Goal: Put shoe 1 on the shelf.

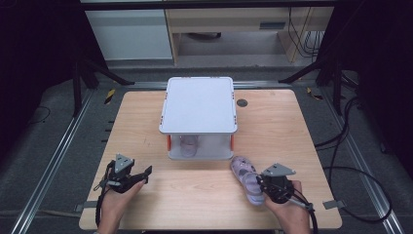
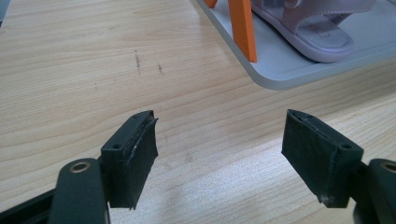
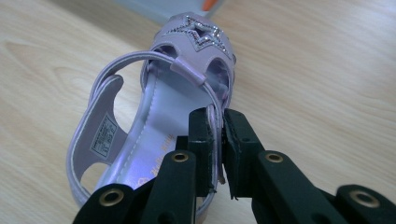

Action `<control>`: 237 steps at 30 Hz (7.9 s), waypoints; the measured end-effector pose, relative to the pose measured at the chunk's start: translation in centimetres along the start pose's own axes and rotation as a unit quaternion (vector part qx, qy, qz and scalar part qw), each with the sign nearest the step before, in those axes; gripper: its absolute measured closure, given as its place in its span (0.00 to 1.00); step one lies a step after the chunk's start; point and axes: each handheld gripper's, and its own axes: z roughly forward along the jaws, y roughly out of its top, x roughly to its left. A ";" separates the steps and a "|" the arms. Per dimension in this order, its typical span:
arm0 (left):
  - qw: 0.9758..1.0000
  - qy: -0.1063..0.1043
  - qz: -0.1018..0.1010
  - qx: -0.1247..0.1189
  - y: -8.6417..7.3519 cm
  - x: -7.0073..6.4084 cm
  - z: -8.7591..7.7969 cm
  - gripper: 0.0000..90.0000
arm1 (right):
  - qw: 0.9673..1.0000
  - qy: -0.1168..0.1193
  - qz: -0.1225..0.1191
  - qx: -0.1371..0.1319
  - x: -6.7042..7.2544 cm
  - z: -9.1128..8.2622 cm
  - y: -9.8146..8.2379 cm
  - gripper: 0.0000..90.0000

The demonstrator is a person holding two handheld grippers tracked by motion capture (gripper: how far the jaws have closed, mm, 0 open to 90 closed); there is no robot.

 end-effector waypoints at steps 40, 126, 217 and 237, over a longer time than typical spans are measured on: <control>1.000 -0.006 0.007 0.000 0.1 -0.5 0.1 0.28 | 0.999 0.034 0.012 0.012 6.8 0.8 0.2 0.74; 0.992 -0.095 0.032 -0.074 10.1 -2.8 -4.3 0.28 | 0.989 -0.072 0.085 -0.101 7.1 11.8 9.7 0.91; 0.995 -0.082 0.061 -0.015 17.4 -6.9 3.0 0.91 | 0.995 0.017 0.011 -0.094 9.4 8.4 4.3 1.00; 0.995 -0.081 0.063 -0.012 17.5 -7.0 3.0 0.93 | 0.998 0.028 0.005 -0.062 10.1 10.6 4.2 1.00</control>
